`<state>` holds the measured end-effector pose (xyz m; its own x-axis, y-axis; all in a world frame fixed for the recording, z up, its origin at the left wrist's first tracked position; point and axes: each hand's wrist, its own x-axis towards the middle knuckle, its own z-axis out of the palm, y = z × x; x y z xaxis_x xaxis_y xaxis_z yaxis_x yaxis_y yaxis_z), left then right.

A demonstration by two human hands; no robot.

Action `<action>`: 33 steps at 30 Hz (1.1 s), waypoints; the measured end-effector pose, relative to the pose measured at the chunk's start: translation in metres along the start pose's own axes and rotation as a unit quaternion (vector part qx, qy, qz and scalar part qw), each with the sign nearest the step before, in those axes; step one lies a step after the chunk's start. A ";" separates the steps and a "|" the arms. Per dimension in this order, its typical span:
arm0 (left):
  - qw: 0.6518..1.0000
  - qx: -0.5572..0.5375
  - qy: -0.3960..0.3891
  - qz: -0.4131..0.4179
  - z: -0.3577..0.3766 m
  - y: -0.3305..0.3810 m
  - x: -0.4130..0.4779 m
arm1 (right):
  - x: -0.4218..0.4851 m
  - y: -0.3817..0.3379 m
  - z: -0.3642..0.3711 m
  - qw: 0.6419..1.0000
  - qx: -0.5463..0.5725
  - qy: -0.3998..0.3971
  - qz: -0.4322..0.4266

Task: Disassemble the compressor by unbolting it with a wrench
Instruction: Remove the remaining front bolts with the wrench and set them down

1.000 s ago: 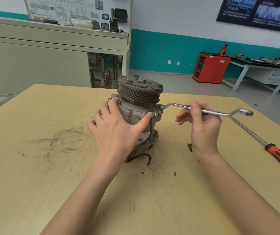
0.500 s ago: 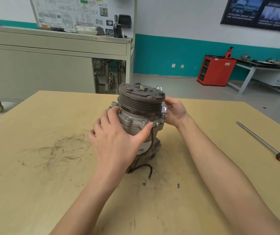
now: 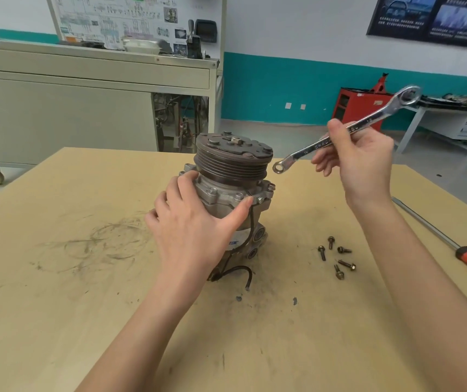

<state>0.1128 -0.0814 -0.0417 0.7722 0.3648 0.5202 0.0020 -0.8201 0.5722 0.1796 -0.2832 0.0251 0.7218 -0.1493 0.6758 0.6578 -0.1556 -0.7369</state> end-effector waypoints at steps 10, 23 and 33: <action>1.000 0.002 0.000 0.000 0.000 0.000 0.000 | -0.068 -0.011 0.022 0.790 -0.362 -0.033 -0.494; 1.000 -0.002 0.007 0.002 0.001 -0.001 0.000 | -0.080 -0.007 0.018 0.809 -0.345 -0.047 -0.474; 1.000 -0.001 -0.002 0.005 0.001 -0.001 0.002 | -0.056 0.022 0.005 0.956 0.221 0.042 0.189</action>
<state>0.1147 -0.0802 -0.0420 0.7749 0.3554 0.5228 -0.0066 -0.8224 0.5688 0.1541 -0.2730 -0.0290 0.9181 -0.1939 0.3458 0.3941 0.3502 -0.8497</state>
